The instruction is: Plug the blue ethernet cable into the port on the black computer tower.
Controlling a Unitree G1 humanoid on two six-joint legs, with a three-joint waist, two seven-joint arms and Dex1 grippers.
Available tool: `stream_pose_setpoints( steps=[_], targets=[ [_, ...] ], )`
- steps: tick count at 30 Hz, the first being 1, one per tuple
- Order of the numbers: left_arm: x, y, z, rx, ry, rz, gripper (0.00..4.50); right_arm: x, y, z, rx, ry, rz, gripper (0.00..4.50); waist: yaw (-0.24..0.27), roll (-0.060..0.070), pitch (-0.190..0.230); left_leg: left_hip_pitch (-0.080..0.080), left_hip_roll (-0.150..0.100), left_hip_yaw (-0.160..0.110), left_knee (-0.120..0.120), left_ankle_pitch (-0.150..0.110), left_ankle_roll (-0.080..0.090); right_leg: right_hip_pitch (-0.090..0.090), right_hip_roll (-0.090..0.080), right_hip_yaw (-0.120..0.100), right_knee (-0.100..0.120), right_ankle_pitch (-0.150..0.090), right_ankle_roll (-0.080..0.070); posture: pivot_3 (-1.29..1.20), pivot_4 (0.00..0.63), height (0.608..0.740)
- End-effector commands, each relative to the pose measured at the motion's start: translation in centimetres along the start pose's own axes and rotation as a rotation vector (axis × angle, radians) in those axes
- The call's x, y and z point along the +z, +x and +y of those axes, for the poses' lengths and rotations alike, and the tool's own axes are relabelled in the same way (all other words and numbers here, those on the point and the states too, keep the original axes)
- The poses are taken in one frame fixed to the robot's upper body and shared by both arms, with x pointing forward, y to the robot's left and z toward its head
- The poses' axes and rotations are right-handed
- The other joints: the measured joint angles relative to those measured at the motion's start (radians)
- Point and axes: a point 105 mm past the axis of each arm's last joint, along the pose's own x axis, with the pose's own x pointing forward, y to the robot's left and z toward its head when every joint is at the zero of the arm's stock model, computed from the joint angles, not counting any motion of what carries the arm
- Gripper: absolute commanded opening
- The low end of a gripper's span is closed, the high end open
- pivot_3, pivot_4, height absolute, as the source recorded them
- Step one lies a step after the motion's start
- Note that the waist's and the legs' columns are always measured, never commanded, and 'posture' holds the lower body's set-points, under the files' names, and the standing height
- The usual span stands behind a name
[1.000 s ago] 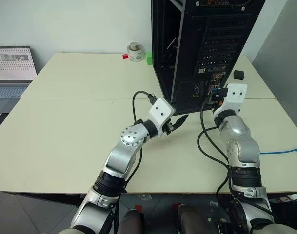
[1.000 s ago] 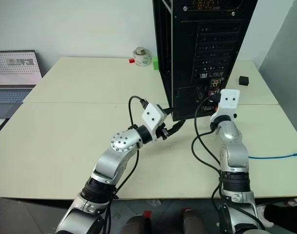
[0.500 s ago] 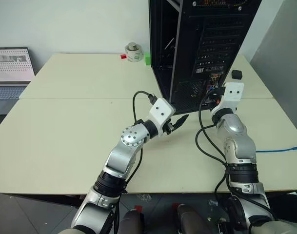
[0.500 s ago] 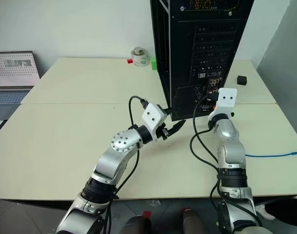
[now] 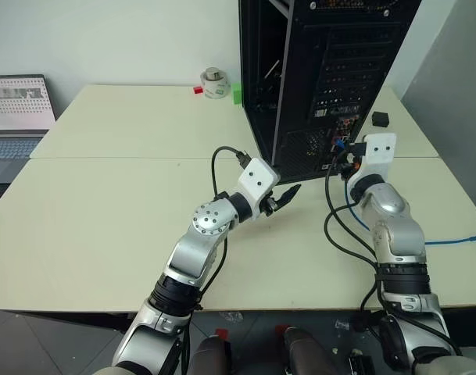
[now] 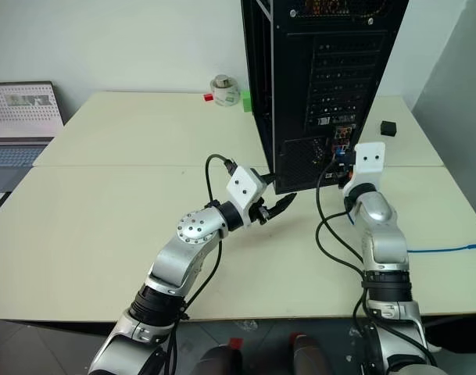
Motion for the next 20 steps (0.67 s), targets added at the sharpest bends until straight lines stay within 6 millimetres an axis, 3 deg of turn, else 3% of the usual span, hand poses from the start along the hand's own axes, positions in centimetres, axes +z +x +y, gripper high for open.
stream_pose_setpoints(
  steps=[1, 5, 7, 13, 20],
  targets=[
    [0.8, -0.4, 1.1, 0.009, -0.004, -0.012, 3.05, 2.5, -1.4, 0.2, 0.100, -0.039, -0.062, 3.23, 0.001, 0.000, 0.000, 0.000, 0.000, 0.000, 0.000, 0.000, 0.000, 0.000, 0.000, 0.000, 0.000, 0.000, 0.000, 0.00, 0.150, 0.740],
    [0.6, -1.3, 2.6, -0.007, 0.007, 0.024, 3.05, 3.2, -3.3, -0.3, 0.239, -0.064, -0.044, 4.22, -0.001, 0.000, 0.000, 0.000, 0.000, 0.000, 0.000, 0.000, 0.000, 0.000, 0.000, -0.001, 0.000, 0.000, 0.000, 0.00, 0.150, 0.740],
    [0.7, -2.2, 3.4, -0.036, 0.018, 0.031, 3.05, 3.7, -4.2, -0.7, 0.311, -0.073, -0.035, 4.49, -0.001, 0.000, 0.000, 0.000, 0.000, 0.000, 0.000, 0.000, 0.000, 0.000, 0.001, -0.001, 0.000, 0.000, 0.000, 0.00, 0.150, 0.740],
    [1.3, -4.7, 7.2, -0.074, 0.017, 0.050, 3.05, 4.9, -6.7, -2.4, 0.519, -0.080, -0.009, 4.49, 0.003, 0.000, 0.000, 0.000, 0.000, 0.000, 0.000, 0.000, 0.000, 0.000, 0.001, -0.002, -0.001, 0.000, 0.000, 0.00, 0.150, 0.740],
    [1.3, -6.4, 8.4, -0.151, 0.015, 0.099, 3.05, 6.1, -6.9, -3.7, 0.552, -0.104, -0.017, 4.49, 0.004, 0.000, 0.000, 0.000, 0.000, 0.000, 0.000, 0.000, 0.000, 0.000, 0.001, -0.002, -0.001, 0.000, 0.000, 0.00, 0.150, 0.740]
  ],
)
